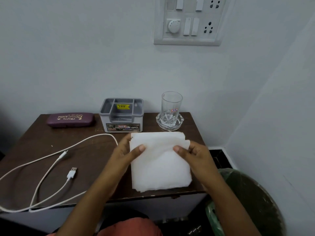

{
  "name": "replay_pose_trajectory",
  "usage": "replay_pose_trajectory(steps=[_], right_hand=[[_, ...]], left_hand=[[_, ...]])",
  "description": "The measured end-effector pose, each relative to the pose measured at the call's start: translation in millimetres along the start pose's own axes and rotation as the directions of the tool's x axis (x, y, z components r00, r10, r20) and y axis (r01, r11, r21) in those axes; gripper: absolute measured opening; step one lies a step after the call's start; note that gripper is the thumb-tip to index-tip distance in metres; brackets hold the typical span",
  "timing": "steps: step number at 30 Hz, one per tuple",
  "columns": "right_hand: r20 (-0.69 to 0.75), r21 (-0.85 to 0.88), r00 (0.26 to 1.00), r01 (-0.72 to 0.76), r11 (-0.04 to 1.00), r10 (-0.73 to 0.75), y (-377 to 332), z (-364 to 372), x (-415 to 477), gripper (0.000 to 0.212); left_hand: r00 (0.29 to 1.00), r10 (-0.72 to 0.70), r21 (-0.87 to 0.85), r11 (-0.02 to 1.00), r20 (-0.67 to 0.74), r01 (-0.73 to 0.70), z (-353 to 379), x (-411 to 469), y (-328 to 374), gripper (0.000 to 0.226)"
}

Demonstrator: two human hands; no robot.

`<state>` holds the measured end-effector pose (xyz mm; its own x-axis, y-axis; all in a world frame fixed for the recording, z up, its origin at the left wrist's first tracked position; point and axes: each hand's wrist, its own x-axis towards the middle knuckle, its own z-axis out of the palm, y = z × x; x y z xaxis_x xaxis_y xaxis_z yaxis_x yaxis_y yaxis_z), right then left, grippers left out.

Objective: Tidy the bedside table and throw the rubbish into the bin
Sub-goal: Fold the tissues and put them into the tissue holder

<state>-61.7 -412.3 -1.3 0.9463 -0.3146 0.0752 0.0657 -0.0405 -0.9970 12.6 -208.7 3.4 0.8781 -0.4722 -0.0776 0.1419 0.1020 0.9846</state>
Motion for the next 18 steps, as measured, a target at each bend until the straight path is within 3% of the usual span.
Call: replay_pose_trajectory(steps=[2,4,9,15,18], right_hand=[[0.028,0.044,0.995,-0.092,0.995,0.091,-1,1,4,0.011],[0.046,0.029,0.985,-0.168,0.985,0.166,3,5,7,0.015],[0.055,0.047,0.960,-0.278,0.959,0.276,18,12,11,0.019],[0.000,-0.054,0.978,-0.210,0.976,0.210,18,9,15,0.016],[-0.023,-0.079,0.983,-0.185,0.980,0.183,21,11,15,0.019]], left_hand=[[0.991,-0.109,-0.021,0.994,0.080,0.111,0,-4,2,0.035],[0.985,-0.168,-0.011,0.986,0.041,0.168,0,-2,-3,0.025],[0.982,-0.190,-0.014,0.982,-0.024,0.190,-7,9,-16,0.034],[0.978,-0.187,-0.039,0.982,-0.091,0.184,-12,16,-26,0.034],[0.981,-0.080,0.035,0.996,-0.174,0.087,-10,19,-26,0.040]])
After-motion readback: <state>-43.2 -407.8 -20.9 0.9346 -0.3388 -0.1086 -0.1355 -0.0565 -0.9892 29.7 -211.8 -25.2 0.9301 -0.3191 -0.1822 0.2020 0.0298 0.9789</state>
